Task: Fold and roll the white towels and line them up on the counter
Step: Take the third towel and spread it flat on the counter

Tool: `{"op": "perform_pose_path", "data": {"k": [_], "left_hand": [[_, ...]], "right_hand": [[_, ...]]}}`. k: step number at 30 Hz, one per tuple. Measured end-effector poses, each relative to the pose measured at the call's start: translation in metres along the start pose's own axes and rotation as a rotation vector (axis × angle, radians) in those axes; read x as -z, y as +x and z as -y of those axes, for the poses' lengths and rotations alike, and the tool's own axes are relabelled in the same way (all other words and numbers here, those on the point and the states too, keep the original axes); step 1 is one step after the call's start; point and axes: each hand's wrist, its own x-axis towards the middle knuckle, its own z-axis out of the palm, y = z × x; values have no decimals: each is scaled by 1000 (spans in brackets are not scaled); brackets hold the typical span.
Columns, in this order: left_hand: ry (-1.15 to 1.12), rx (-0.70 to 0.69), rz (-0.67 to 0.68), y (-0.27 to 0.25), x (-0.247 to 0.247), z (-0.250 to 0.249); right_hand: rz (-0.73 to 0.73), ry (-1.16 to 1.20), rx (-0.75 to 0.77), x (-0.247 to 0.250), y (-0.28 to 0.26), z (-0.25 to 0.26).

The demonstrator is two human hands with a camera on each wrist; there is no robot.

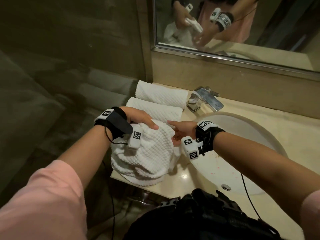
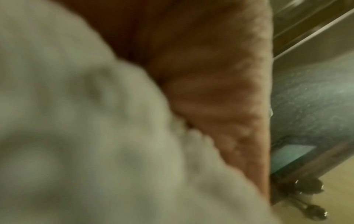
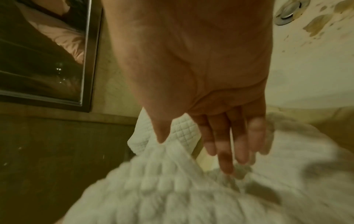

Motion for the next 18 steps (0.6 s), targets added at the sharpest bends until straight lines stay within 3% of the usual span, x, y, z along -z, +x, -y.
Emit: {"op": "perform_pose_path", "data": {"k": [5, 12, 18], "left_hand": [[-125, -50, 54, -14, -24, -7], [-290, -77, 81, -29, -59, -1], [-319, -115, -51, -42, -109, 0]], "right_hand": [[291, -112, 207, -14, -27, -6], [317, -73, 208, -14, -49, -31], [330, -154, 332, -12, -97, -69]]}}
